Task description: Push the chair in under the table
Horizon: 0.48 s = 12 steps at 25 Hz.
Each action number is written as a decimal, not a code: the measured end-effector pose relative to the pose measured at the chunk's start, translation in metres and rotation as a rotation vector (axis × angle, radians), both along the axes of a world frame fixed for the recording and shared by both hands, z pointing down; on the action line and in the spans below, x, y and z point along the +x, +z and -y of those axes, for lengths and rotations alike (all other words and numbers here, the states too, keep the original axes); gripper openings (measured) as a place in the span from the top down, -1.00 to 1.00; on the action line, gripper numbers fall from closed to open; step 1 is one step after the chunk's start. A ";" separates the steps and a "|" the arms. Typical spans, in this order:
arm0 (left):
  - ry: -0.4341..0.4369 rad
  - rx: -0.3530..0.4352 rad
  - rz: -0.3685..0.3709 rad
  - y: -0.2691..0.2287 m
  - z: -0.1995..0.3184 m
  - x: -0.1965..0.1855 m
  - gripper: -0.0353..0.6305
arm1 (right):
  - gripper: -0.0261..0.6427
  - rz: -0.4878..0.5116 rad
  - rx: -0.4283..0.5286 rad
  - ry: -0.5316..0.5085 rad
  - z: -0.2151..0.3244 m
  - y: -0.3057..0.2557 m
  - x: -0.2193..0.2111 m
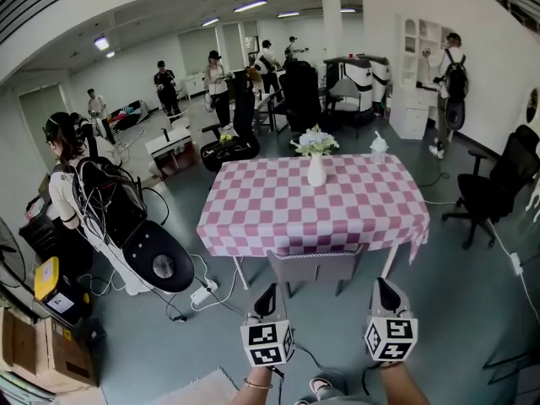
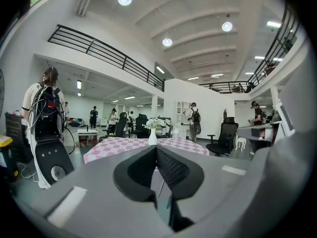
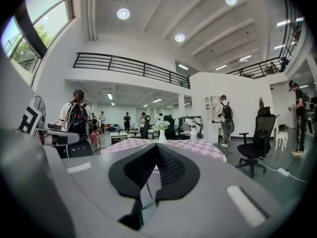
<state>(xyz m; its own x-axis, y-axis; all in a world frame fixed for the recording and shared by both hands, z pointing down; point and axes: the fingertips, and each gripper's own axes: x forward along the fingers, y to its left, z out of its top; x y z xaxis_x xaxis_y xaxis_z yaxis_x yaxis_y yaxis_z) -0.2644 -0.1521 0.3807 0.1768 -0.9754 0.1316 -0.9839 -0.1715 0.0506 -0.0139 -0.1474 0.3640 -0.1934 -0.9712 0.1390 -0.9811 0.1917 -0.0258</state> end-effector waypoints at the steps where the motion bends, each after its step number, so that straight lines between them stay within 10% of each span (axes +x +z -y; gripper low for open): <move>1: 0.000 -0.002 0.000 0.001 -0.001 0.000 0.89 | 0.89 0.003 0.000 -0.001 -0.001 0.000 0.001; 12: -0.010 -0.007 0.006 0.005 -0.006 0.005 0.89 | 0.89 0.018 0.001 -0.002 -0.006 0.001 0.009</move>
<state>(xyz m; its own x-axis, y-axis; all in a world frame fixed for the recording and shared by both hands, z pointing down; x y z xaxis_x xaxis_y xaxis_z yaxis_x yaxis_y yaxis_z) -0.2592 -0.1457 0.3861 0.1664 -0.9762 0.1390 -0.9858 -0.1615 0.0462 -0.0047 -0.1409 0.3651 -0.1981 -0.9709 0.1348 -0.9801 0.1939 -0.0435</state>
